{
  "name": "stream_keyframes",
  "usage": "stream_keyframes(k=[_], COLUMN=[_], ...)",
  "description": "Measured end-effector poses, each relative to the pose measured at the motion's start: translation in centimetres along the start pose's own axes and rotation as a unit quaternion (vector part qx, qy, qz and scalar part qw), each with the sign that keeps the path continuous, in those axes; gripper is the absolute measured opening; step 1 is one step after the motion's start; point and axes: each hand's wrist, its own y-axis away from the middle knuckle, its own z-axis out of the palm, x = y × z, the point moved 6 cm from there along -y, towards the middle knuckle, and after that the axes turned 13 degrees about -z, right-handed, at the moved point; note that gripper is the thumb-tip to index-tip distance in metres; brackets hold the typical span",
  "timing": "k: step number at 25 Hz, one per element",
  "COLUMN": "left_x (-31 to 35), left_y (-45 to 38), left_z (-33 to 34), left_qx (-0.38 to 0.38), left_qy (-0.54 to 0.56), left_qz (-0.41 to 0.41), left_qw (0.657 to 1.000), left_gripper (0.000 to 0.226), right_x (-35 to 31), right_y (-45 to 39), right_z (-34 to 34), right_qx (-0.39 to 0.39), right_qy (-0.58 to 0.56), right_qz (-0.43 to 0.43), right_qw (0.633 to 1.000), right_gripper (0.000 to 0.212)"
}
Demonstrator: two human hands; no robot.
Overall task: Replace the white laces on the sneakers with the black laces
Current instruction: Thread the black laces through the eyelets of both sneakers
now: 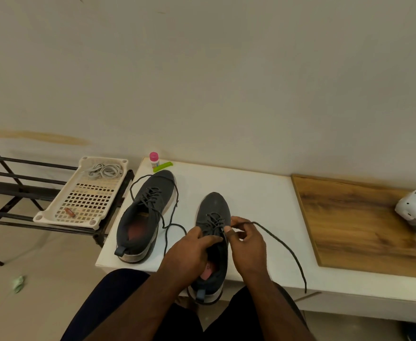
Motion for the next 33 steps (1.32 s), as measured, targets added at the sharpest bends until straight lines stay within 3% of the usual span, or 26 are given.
stream_keyframes(k=[3, 7, 12, 15, 18, 21, 22, 23, 25, 26, 28, 30, 33], left_x=[0.1, 0.0, 0.1, 0.1, 0.0, -0.2, -0.3, -0.4, -1.0, -1.2, -1.2, -1.1, -1.3], left_y=[0.0, 0.0, 0.1, 0.0, -0.1, -0.1, 0.0, 0.1, 0.0, -0.1, -0.2, -0.1, 0.1], left_z=[-0.2, -0.4, -0.2, -0.3, -0.3, -0.1, -0.2, -0.6, -1.9, -2.5, -3.4, -3.9, -4.0], left_qx=[0.004, -0.003, -0.005, -0.002, -0.009, -0.016, -0.011, -0.002, 0.017, 0.010, -0.021, -0.047, -0.076], left_qy=[-0.003, -0.001, 0.003, -0.004, -0.009, 0.011, 0.041, 0.091, 0.266, 0.365, 0.504, 0.580, 0.668], left_qz=[-0.003, -0.016, -0.021, -0.023, -0.028, -0.032, -0.042, -0.064, -0.139, -0.176, -0.214, -0.224, -0.223], left_qw=[1.000, 1.000, 1.000, 1.000, 1.000, 0.999, 0.998, 0.994, 0.954, 0.914, 0.837, 0.782, 0.706], left_gripper=[0.043, 0.044, 0.043, 0.044, 0.044, 0.041, 0.038, 0.034, 0.025, 0.022, 0.020, 0.023, 0.030], right_x=[0.2, -0.2, 0.1, -0.7, -1.5, -2.3, -2.7, -3.2, -4.6, -5.2, -4.7, -3.7, -2.7], right_y=[-0.3, -0.5, -0.5, -1.0, -1.2, -2.0, -2.6, -3.1, -3.5, -3.1, -1.3, -0.2, -0.2], right_z=[0.7, -1.8, 0.0, -0.9, -2.4, -3.7, -4.1, -4.4, -3.6, -2.3, 0.2, 0.8, 0.0], right_qx=[-0.015, 0.132, -0.015, 0.039, 0.124, 0.215, 0.222, 0.202, 0.063, -0.043, -0.221, -0.285, -0.270], right_qy=[0.035, -0.027, 0.037, 0.043, -0.078, -0.330, -0.350, -0.326, -0.156, -0.036, 0.162, 0.233, 0.259], right_qz=[-0.013, -0.025, 0.002, -0.020, 0.020, 0.105, 0.105, 0.086, -0.006, -0.061, -0.127, -0.128, -0.131], right_qw=[0.999, 0.991, 0.999, 0.998, 0.989, 0.913, 0.904, 0.920, 0.986, 0.997, 0.953, 0.921, 0.918], right_gripper=[0.012, 0.005, 0.010, 0.008, 0.007, 0.014, 0.017, 0.018, 0.024, 0.027, 0.030, 0.033, 0.034])
